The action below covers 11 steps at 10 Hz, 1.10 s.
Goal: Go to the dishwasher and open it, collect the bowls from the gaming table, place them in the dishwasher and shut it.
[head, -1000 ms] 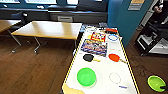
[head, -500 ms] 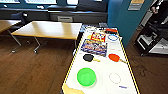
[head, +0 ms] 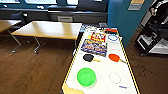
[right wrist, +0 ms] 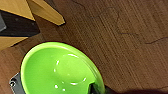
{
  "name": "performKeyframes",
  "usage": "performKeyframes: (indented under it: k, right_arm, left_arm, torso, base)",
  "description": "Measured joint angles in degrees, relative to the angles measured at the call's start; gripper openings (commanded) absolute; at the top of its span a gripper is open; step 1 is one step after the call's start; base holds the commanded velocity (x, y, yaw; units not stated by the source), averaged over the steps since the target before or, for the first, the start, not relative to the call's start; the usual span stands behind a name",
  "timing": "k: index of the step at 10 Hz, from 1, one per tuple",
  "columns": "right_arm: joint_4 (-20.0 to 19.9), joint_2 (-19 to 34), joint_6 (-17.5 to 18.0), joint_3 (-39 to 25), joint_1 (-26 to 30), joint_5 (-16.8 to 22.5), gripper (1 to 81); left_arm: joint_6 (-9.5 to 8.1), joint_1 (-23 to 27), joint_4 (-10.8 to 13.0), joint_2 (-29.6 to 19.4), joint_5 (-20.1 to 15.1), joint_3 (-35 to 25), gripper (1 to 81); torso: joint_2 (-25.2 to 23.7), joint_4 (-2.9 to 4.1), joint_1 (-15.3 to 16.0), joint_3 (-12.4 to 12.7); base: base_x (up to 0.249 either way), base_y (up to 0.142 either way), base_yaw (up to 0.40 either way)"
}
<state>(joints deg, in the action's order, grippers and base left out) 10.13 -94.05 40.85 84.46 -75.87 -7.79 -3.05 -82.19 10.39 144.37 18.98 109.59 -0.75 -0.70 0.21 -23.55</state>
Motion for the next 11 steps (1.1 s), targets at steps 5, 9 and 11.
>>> performKeyframes:
  k: [5,9,11]
  right_arm:
    - [3.90,-23.06,-1.79,12.24,-11.01,-13.63,1.0]
    - [7.70,-33.51,-2.29,21.86,-13.10,-18.03,1.0]
    - [9.00,-37.07,-2.32,26.34,-14.47,-18.59,1.0]
  left_arm:
    - [-0.33,7.61,-0.20,-17.23,-0.77,-20.70,81.1]
    - [-7.89,19.46,-2.16,-28.96,-1.73,-29.38,81.1]
    - [-15.75,24.37,-2.93,-32.68,-3.63,-32.04,81.1]
  torso:
    - [0.00,0.00,0.00,0.00]
    - [0.00,0.00,0.00,0.00]
    - [0.00,0.00,0.00,0.00]
  base:
    - [0.000,0.000,0.000]
    - [0.000,0.000,0.000]
    - [0.000,0.000,0.000]
